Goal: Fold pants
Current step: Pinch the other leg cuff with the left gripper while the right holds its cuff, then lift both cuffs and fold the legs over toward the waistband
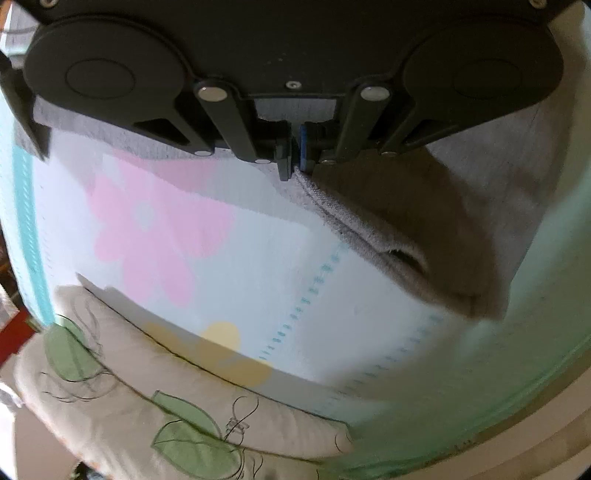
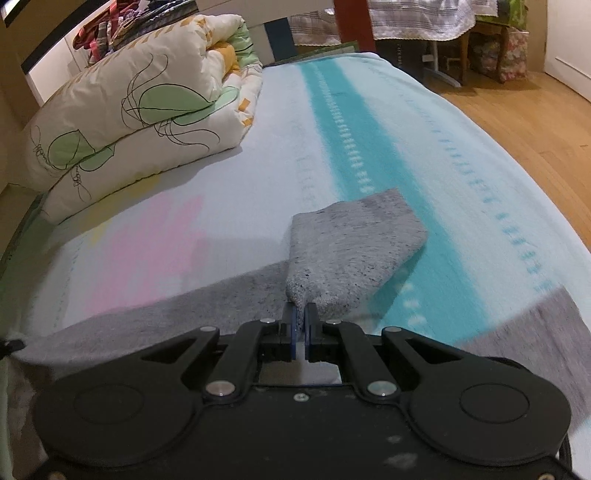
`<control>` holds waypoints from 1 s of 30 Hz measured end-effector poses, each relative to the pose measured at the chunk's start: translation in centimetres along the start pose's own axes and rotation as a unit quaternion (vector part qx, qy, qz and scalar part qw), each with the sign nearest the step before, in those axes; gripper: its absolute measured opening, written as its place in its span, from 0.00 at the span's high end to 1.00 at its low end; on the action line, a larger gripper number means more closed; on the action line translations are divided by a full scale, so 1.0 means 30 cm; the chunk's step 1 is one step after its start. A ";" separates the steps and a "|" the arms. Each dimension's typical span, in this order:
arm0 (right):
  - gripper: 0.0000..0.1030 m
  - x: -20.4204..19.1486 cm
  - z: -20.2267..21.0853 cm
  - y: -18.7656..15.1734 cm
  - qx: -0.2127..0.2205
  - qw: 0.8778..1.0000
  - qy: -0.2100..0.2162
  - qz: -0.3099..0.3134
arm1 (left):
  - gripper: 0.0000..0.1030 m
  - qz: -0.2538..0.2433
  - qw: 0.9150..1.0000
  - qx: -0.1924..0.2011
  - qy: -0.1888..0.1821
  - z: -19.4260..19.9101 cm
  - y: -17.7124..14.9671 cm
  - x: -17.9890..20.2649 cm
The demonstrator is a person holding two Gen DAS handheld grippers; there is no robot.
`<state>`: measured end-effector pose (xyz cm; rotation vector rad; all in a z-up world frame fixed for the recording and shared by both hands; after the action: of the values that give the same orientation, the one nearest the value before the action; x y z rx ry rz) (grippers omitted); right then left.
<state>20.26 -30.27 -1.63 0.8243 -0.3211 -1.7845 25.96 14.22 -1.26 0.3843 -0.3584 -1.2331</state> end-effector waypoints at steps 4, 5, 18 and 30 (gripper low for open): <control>0.96 0.026 0.062 -0.062 -0.013 1.000 -0.001 -0.013 | 0.95 -0.015 1.000 0.014 0.002 0.123 -0.120 -0.035; 0.96 0.034 0.077 -0.080 -0.018 1.000 -0.002 -0.015 | 0.95 -0.017 1.000 0.016 0.003 0.146 -0.152 -0.044; 0.96 0.094 0.200 -0.274 -0.053 0.996 -0.022 -0.068 | 0.95 -0.024 0.999 0.019 0.018 0.223 -0.437 -0.091; 0.96 0.117 0.165 -0.320 -0.094 0.990 -0.067 -0.086 | 0.95 -0.019 0.999 -0.017 0.032 0.096 -0.528 -0.067</control>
<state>9.42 -30.77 -4.94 0.6147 -0.1682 -2.0024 10.80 11.39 -6.25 0.4011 -0.2758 -1.2603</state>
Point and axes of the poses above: each gripper's, at about its wrist camera, not at the fingertips, and z roughly against the way its jaws point, x to its right, y to its top, the point moved 2 cm from there along -z, roughly the way its jaws point, and after that the axes turned 10 degrees about y, right-handed, at the moved point
